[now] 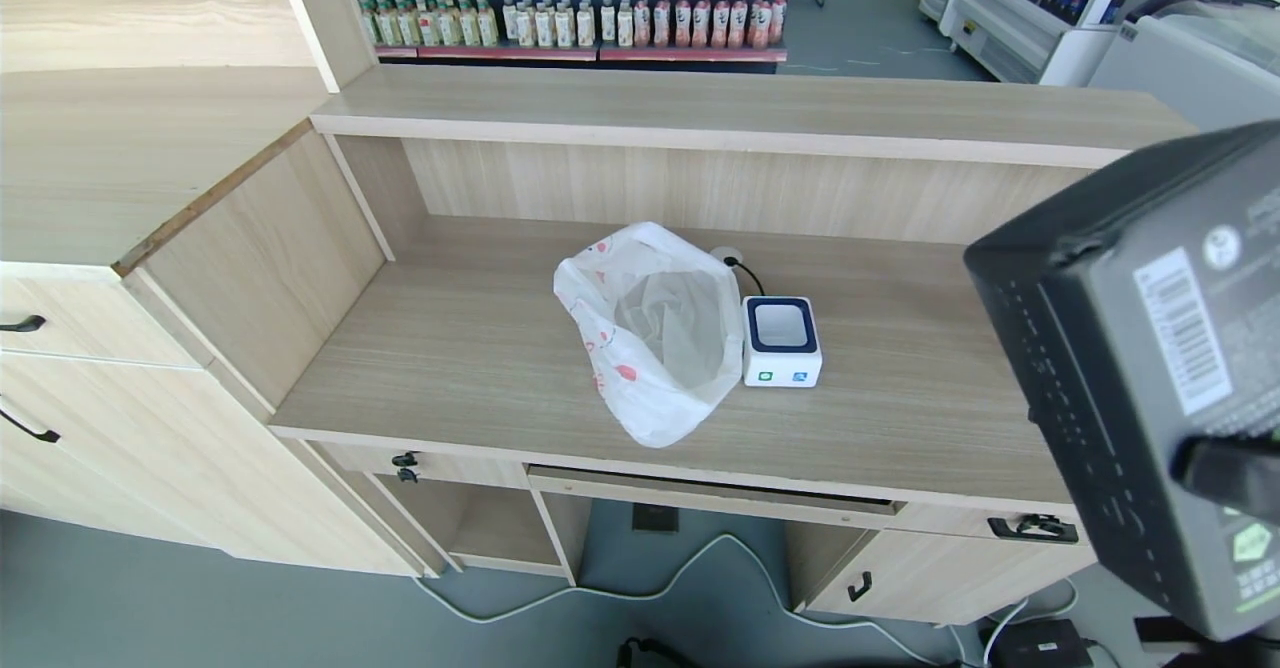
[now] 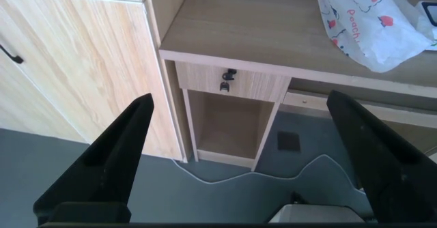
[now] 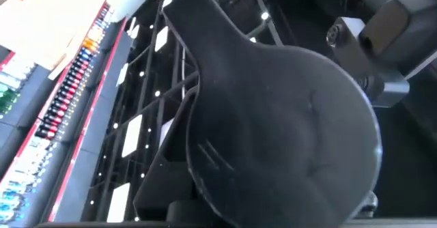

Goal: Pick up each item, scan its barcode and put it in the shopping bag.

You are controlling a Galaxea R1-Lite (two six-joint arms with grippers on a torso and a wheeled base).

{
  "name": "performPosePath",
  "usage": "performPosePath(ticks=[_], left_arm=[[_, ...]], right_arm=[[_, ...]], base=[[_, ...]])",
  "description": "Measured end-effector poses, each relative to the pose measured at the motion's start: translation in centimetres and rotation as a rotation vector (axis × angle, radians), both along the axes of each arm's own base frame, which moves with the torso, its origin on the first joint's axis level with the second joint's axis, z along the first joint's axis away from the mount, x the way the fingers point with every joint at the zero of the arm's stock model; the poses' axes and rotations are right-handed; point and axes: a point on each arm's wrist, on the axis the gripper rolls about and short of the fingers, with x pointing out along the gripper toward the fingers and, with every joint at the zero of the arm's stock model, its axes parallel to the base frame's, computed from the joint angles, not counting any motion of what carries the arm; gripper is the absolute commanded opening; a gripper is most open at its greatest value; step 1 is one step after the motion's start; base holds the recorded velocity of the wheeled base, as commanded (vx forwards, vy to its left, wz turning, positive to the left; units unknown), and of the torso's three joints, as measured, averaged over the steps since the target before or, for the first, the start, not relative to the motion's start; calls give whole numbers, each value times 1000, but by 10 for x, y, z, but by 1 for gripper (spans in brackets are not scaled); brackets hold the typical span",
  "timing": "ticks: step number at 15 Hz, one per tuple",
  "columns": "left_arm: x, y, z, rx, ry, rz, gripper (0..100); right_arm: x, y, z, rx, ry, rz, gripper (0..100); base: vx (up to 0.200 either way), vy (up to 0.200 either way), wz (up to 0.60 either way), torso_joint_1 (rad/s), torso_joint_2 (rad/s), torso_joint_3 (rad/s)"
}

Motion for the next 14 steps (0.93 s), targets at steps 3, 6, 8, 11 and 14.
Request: performPosePath(ticks=[3,6,8,11,14], left_arm=[[0,0,0,0,0,0,100],[0,0,0,0,0,0,100],[0,0,0,0,0,0,100],[0,0,0,0,0,0,100],[0,0,0,0,0,0,100]], right_arm=[[-7,-5,-2,-14,8,4,0],[-10,-5,-6,-38,34,8,0],[-11,-5,-9,-60,56,19,0],[-13,-4,-14,-95,98,35,0],[-14,-3,-14,-94,102,41,0]], base=[[0,0,0,0,0,0],[0,0,0,0,0,0],[0,0,0,0,0,0],[0,0,0,0,0,0],[0,0,0,0,0,0]])
